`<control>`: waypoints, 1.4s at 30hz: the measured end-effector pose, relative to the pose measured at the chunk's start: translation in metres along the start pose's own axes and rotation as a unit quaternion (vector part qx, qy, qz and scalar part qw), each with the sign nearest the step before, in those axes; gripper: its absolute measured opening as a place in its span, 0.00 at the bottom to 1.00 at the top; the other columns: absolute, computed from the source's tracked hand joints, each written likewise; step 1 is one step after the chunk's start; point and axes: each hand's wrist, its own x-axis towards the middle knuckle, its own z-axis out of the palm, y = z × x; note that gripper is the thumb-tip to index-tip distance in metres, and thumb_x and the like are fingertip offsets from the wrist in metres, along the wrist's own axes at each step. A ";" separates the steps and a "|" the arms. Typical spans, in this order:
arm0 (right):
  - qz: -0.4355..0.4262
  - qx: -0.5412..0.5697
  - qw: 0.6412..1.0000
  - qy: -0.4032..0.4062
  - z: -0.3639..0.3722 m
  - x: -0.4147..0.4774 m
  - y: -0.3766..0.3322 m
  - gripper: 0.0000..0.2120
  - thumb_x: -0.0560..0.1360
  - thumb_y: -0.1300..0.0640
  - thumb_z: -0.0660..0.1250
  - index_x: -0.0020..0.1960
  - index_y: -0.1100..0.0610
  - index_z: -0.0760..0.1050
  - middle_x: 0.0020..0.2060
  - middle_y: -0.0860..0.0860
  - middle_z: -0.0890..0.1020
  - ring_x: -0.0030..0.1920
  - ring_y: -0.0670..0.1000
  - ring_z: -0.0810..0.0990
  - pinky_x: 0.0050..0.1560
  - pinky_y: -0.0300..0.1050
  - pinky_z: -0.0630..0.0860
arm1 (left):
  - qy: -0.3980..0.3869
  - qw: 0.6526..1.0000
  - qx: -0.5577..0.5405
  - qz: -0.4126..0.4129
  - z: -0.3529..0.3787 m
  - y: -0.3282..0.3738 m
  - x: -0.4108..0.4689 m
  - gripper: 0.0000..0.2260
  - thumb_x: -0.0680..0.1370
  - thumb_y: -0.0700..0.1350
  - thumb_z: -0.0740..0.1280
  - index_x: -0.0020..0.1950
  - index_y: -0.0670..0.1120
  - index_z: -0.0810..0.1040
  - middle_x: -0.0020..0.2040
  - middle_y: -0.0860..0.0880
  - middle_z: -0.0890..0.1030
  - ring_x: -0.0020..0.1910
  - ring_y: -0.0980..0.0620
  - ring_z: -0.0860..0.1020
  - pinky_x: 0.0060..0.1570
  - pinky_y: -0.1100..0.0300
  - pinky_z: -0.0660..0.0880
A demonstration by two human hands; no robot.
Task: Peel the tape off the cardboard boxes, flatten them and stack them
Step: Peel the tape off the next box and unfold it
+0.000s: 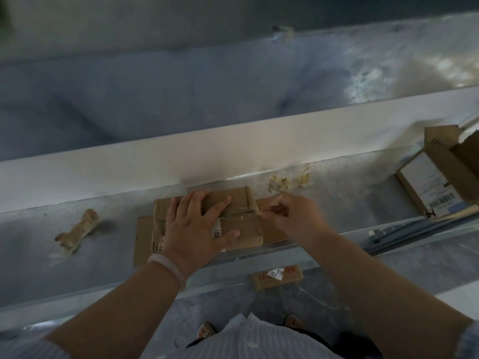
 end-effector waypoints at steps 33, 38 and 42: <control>0.005 0.070 0.997 -0.026 0.008 0.040 0.004 0.10 0.71 0.55 0.75 0.53 0.50 0.83 0.42 0.41 0.83 0.42 0.37 0.79 0.43 0.29 0.71 | -0.016 1.000 -0.005 0.003 -0.002 0.001 -0.001 0.32 0.70 0.74 0.52 0.69 0.61 0.70 0.67 0.46 0.69 0.67 0.43 0.67 0.67 0.38 0.60; 0.028 0.065 0.997 0.011 0.006 0.050 0.003 0.06 0.71 0.54 0.75 0.44 0.53 0.79 0.40 0.45 0.82 0.43 0.43 0.80 0.43 0.33 0.74 | -0.015 1.000 -0.003 0.003 -0.003 0.001 -0.002 0.31 0.70 0.74 0.52 0.69 0.61 0.69 0.67 0.46 0.69 0.67 0.43 0.67 0.67 0.38 0.61; 0.069 0.070 0.994 0.044 0.014 0.061 0.001 0.06 0.74 0.54 0.72 0.43 0.51 0.75 0.40 0.47 0.84 0.41 0.43 0.82 0.38 0.35 0.75 | -0.020 1.000 -0.003 0.001 -0.003 0.001 -0.002 0.32 0.71 0.74 0.50 0.70 0.61 0.68 0.68 0.46 0.68 0.68 0.43 0.66 0.68 0.38 0.59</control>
